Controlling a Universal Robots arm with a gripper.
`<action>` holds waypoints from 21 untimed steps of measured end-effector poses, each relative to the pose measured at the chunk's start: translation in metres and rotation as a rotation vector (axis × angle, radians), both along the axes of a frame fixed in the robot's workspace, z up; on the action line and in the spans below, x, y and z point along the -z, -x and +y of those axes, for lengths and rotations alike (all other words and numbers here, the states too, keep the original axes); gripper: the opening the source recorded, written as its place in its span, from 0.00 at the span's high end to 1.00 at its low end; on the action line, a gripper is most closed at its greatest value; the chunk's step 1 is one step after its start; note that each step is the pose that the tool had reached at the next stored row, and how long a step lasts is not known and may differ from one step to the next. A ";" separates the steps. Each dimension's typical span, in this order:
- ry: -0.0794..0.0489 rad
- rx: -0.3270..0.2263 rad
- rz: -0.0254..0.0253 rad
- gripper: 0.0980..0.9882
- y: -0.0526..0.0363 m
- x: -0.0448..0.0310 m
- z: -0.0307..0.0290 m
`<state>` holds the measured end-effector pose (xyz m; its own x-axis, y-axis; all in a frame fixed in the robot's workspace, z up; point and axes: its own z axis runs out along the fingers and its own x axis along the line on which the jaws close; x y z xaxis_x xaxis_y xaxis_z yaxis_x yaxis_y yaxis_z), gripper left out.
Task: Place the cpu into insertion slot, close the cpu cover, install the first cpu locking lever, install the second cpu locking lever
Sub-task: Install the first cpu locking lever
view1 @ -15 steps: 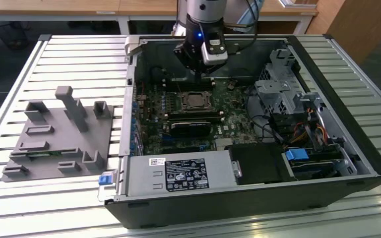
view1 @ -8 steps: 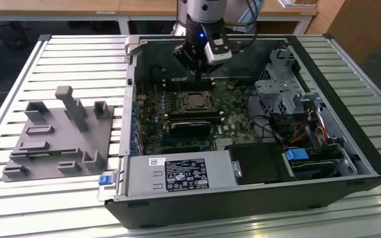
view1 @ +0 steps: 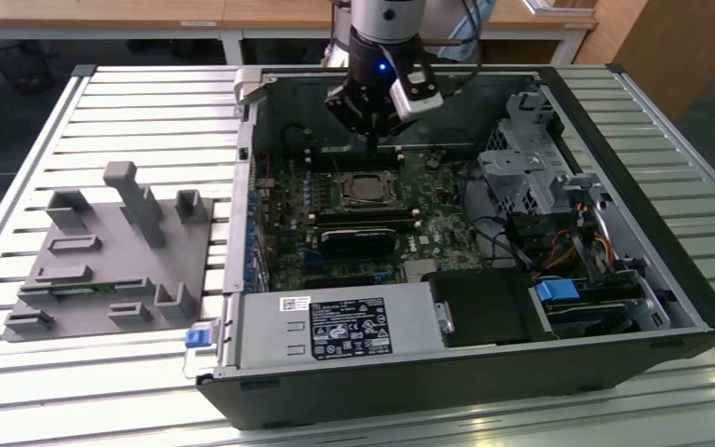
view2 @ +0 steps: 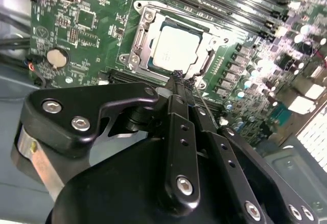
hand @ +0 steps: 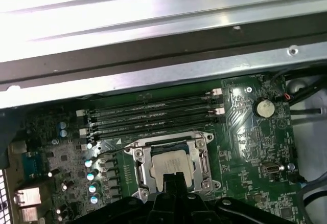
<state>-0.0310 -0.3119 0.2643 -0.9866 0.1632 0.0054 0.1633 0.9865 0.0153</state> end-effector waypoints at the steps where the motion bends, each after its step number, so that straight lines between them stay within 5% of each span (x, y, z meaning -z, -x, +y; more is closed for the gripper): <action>1: 0.000 -0.013 -0.0001 0.99 0.0000 0.0000 0.0000; 11: -0.006 -0.078 -0.0073 0.99 0.0046 0.0003 0.0000; 15: -0.015 -0.078 -0.0164 0.99 0.0154 0.0004 0.0000; 21: -0.048 -0.077 -0.0278 0.99 0.0279 0.0007 0.0000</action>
<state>-0.0589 -0.3119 0.2637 -0.9961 0.0868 -0.0161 0.0855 0.9941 0.0661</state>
